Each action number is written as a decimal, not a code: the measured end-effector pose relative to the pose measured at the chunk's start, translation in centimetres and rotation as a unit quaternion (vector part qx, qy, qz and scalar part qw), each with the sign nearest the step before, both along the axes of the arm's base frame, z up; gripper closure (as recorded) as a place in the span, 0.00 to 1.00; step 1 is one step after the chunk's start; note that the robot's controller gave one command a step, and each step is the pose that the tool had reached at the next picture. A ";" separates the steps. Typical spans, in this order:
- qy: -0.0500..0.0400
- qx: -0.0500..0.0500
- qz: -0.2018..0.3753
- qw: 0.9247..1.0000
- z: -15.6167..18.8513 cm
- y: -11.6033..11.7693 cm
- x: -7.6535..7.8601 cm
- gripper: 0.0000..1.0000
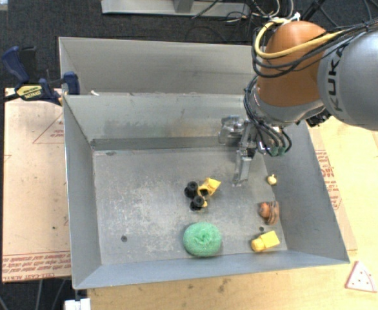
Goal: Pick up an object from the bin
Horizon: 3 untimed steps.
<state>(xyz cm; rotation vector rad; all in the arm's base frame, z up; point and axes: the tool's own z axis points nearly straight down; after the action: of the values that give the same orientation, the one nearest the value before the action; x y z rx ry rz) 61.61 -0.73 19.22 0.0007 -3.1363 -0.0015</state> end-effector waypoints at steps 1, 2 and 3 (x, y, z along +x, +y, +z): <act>-0.004 0.000 0.000 1.000 0.5 0.0 0.1 0.00; -0.008 0.000 0.026 1.000 -3.1 0.6 0.0 0.00; -0.004 0.000 0.121 0.993 -8.5 2.2 -2.2 0.00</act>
Offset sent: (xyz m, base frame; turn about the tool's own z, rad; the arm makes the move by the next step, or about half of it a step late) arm -0.0070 0.0157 -0.0874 -0.1270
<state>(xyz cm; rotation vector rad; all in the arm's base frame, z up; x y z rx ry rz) 59.38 1.51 10.73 0.3809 -3.1213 -0.0010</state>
